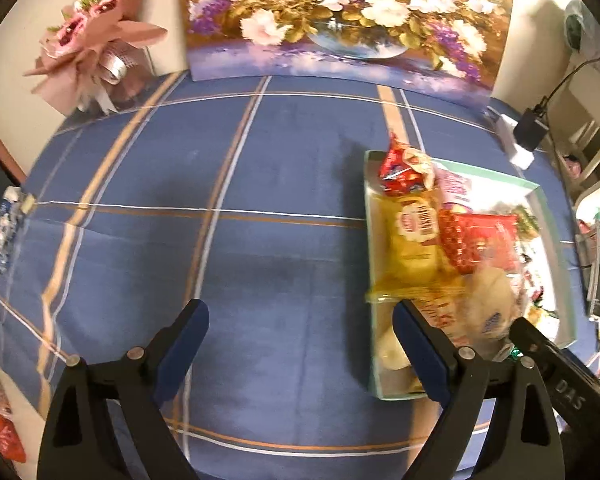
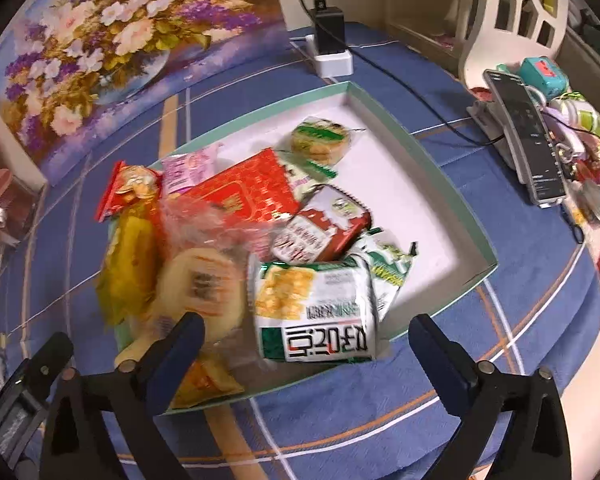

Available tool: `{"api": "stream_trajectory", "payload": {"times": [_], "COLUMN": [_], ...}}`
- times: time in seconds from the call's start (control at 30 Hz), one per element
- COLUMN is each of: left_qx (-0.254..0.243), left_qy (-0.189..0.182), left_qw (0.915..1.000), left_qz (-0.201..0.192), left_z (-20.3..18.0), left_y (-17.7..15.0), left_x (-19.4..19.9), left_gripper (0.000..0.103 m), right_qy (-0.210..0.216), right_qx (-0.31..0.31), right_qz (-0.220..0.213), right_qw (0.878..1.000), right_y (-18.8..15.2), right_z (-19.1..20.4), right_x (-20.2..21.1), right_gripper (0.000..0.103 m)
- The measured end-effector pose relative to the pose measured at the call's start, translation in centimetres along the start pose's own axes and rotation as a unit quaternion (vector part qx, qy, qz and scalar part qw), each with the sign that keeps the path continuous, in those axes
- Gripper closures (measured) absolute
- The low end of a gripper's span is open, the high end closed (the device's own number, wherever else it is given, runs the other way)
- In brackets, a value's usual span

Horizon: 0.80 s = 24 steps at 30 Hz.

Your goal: Organize snacks

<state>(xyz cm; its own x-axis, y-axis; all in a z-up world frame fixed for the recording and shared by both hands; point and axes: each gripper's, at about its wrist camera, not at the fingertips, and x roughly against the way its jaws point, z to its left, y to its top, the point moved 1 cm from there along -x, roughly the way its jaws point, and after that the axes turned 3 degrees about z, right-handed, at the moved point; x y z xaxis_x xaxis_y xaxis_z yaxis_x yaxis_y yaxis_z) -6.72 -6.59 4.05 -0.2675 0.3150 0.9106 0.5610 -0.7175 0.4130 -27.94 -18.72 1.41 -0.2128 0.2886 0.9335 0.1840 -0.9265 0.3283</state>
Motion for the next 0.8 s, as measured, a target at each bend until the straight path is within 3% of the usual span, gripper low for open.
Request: {"api": "stream_trajectory", "payload": {"times": [0.13, 0.33, 0.8], "left_qx": [-0.002, 0.001, 0.015], "left_qy": [0.015, 0.066, 0.083], "left_qw": [0.9999, 0.9978, 0.9965], "left_qz": [0.004, 0.004, -0.002], "left_z": [0.6, 1.2, 3.4], "left_y": [-0.5, -1.0, -2.6], "left_x": [0.4, 1.1, 3.0], "left_gripper": [0.009, 0.009, 0.01], "right_qy": [-0.008, -0.006, 0.01], "right_qx": [0.023, 0.054, 0.102], "right_qz": [-0.007, -0.017, -0.047], "right_qw": [1.0, 0.998, 0.994], "right_y": [-0.6, -1.9, -4.8], "right_z": [1.0, 2.9, 5.9], "right_x": [0.5, 1.7, 4.6], "right_gripper": [0.0, 0.0, 0.0]}}
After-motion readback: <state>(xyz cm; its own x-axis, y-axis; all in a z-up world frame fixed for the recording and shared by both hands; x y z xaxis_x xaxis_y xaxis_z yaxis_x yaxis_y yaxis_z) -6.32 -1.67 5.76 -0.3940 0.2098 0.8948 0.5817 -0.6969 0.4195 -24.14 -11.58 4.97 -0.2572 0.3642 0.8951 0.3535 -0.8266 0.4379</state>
